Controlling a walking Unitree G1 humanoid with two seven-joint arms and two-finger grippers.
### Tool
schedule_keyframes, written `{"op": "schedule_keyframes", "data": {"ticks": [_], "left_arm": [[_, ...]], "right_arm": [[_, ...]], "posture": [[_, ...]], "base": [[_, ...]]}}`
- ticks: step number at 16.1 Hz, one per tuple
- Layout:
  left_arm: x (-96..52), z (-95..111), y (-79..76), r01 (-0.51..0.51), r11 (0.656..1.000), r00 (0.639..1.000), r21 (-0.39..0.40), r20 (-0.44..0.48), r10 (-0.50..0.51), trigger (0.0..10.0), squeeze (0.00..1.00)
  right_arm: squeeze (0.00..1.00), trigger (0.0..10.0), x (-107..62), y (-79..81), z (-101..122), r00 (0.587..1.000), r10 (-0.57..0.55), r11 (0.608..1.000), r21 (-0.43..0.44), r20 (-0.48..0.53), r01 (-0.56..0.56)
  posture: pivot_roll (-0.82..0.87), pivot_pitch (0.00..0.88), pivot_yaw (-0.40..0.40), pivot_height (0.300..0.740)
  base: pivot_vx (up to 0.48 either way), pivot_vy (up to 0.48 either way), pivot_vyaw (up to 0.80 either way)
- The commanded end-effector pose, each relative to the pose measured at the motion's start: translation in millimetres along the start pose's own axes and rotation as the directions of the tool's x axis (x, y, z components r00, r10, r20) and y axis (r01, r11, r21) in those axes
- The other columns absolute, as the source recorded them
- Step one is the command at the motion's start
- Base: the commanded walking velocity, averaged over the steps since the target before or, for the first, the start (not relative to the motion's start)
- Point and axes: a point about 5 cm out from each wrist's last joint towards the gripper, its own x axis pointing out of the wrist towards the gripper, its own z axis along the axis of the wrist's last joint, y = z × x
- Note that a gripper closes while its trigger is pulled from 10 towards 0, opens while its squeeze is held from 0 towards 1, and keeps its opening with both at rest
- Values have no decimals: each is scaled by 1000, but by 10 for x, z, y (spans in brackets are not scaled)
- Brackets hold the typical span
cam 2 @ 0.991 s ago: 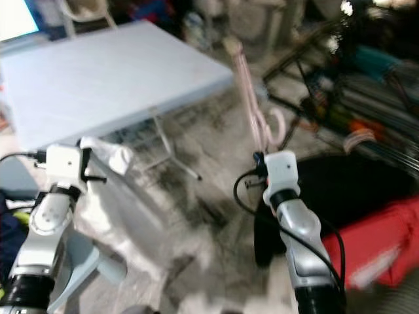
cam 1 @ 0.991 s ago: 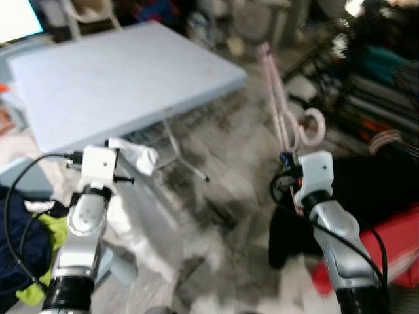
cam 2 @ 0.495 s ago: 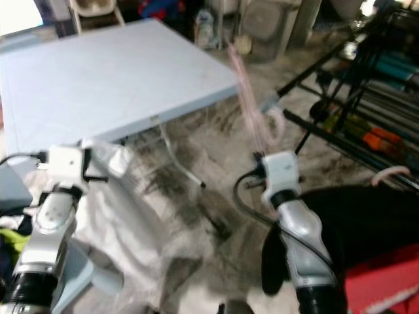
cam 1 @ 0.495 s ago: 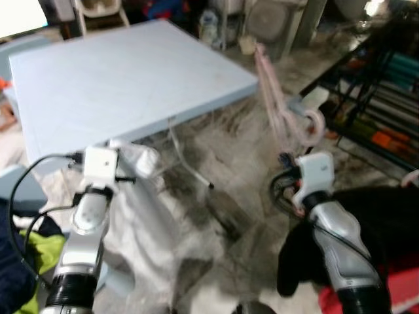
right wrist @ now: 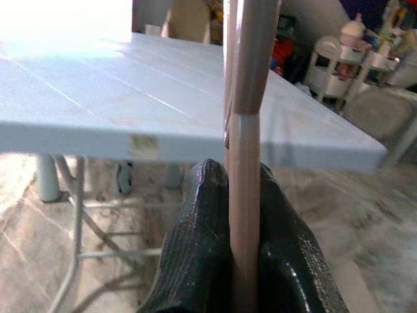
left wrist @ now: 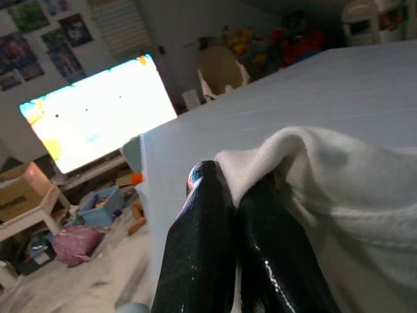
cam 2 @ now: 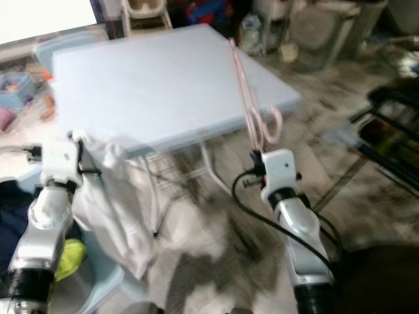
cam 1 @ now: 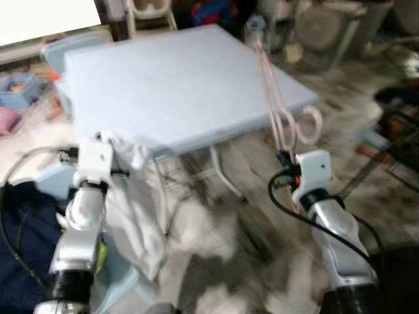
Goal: Hang hanger
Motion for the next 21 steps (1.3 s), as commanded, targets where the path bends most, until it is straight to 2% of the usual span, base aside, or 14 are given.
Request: {"op": "schedule_keyframes", "data": {"ticks": [1,5,7,21], "left_arm": [[45,127,129,-52,998,997,20,58,51,10000,0],[40,151,111,-24,1000,997,2,74,23,10000,0],[76,257,112,-17,1000,994,-13,110,18,10000,0],[291,657,221,-31,998,973,-50,226,41,10000,0]], "right_arm": [[0,10000,49,61,86,999,16,1000,11,38,-16],[0,10000,46,66,83,999,19,1000,9,39,-19],[0,10000,48,77,92,999,23,1000,1,46,-23],[0,10000,65,150,108,997,49,999,-26,62,-47]], "posture": [[-6,0,-17,740],[-5,0,-15,740],[-4,0,-14,740],[3,0,-18,740]], "base": [[0,0,0],[0,0,0],[330,0,0],[451,0,0]]}}
